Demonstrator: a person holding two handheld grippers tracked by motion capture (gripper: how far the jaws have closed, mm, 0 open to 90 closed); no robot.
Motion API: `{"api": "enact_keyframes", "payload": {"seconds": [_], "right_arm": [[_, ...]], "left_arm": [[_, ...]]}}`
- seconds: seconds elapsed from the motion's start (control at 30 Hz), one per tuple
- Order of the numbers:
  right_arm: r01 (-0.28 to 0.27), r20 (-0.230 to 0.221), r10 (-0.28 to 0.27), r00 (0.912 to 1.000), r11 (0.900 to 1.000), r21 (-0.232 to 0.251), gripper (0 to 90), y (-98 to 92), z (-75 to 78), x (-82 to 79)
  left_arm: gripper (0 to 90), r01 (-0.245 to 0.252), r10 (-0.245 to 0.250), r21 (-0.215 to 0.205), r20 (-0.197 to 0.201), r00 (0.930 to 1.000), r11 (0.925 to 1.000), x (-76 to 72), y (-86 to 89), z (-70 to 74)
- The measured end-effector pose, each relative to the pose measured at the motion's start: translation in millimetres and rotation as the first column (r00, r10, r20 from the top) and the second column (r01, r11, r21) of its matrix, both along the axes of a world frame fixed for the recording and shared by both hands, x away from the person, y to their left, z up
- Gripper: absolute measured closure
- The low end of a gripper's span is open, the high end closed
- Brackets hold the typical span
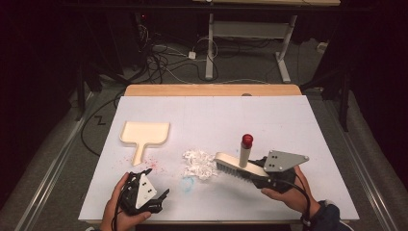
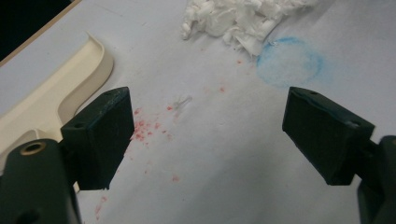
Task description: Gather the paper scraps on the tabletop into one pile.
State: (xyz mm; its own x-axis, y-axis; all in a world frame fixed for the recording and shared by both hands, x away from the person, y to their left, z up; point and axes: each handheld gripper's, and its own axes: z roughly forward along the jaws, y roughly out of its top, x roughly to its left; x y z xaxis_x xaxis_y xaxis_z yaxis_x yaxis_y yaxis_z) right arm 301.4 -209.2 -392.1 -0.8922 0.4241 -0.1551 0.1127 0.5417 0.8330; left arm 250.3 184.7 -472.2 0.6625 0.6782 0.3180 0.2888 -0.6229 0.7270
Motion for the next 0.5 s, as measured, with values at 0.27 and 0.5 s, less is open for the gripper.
{"api": "enact_keyframes", "payload": {"seconds": [0.27, 0.5], "right_arm": [[0.028, -0.022, -0.029, 0.9993, 0.999, -0.031, 67.5, -34.8, 1.5, -2.2], [0.062, -0.059, -0.066, 0.9961, 0.996, -0.056, 67.5, -57.7, -0.4, -9.1]], "left_arm": [[16.0, -0.001, 0.001, 0.004, 0.005, 1.0, 1.0, 0.5, -0.2, 0.9], [16.0, 0.003, -0.003, 0.009, 0.0, 1.0, 1.0, 0.4, -1.3, 0.2]]}}
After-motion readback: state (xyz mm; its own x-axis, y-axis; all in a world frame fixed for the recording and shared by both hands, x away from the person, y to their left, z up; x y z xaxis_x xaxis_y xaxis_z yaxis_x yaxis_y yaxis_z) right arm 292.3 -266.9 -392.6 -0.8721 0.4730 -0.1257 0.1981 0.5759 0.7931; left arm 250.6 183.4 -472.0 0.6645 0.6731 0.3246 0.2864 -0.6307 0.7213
